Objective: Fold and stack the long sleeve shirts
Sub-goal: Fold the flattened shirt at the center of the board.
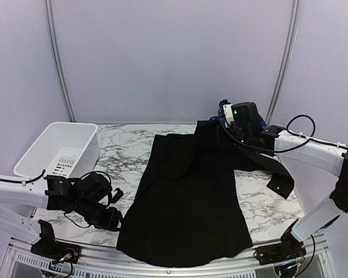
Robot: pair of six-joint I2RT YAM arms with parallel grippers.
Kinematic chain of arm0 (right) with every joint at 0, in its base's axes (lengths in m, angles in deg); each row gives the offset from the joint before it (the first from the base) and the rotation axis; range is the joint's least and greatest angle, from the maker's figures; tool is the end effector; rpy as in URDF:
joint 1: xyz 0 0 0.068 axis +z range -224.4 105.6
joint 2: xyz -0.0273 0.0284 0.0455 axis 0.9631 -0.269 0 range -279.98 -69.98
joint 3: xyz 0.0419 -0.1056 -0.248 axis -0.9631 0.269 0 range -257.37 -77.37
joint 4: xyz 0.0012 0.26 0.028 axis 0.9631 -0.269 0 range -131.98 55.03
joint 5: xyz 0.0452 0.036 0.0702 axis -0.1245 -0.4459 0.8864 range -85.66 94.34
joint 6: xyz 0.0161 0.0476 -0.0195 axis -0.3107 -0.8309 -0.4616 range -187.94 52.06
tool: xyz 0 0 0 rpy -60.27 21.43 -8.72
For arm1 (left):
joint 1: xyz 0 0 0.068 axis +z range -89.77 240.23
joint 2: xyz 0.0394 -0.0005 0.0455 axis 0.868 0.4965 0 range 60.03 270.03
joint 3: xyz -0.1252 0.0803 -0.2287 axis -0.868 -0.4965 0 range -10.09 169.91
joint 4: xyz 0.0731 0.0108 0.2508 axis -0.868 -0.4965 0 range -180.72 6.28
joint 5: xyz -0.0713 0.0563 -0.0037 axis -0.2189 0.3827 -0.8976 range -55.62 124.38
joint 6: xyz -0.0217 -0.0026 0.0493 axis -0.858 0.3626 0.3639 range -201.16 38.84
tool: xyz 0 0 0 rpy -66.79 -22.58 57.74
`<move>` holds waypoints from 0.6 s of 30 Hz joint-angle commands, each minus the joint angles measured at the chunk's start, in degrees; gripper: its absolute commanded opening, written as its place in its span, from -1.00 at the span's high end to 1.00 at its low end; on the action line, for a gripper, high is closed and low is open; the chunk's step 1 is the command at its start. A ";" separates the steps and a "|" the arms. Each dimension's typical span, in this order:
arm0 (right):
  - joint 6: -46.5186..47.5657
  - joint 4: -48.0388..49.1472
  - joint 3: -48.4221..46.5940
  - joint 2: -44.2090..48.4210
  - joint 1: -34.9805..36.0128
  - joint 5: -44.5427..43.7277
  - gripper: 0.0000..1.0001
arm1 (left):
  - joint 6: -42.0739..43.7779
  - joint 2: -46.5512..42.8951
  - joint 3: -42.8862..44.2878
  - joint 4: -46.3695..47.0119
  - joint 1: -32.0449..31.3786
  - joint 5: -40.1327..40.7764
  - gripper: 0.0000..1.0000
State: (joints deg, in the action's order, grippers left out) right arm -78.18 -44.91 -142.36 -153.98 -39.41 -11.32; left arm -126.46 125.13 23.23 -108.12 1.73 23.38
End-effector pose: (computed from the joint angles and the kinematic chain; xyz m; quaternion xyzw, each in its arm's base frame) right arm 0.2827 0.1863 0.3006 -0.1153 0.8484 0.0851 0.5096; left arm 0.1036 -0.1820 0.1844 0.1371 0.9428 -0.2844 0.1064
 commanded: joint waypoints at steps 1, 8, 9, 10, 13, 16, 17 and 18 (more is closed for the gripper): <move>0.95 -1.03 -1.43 0.16 0.01 0.67 1.00 | -2.33 -1.20 -1.86 -3.63 -3.41 2.48 0.09; 1.63 -1.30 -2.31 0.13 0.04 1.12 1.00 | -4.03 -0.47 -2.98 -3.55 -8.29 2.44 0.25; 1.63 -1.28 -2.40 0.16 0.03 1.26 1.00 | -4.15 -0.01 -2.97 -3.55 -8.76 2.64 0.27; 1.63 -1.23 -2.48 0.24 0.07 1.36 1.00 | -4.37 0.44 -2.92 -3.50 -9.28 2.90 0.29; 1.71 -1.28 -2.42 0.57 0.02 1.28 1.00 | -4.94 1.27 -2.94 -3.37 -10.55 3.40 0.36; 2.12 -1.40 -2.35 1.11 0.01 0.99 1.00 | -5.70 1.72 -3.32 -3.38 -11.59 3.87 0.43; 2.19 -1.40 -2.34 1.33 0.02 1.00 1.00 | -5.94 1.90 -3.43 -3.37 -11.83 4.05 0.45; 2.16 -1.40 -2.21 1.53 0.05 1.06 1.00 | -6.08 2.14 -3.44 -3.38 -12.14 4.26 0.45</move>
State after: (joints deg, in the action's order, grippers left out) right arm -76.76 -46.05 -142.36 -153.96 -39.41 -10.25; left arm -131.42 126.23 20.54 -109.83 -9.22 25.96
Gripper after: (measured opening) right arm 0.002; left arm 0.283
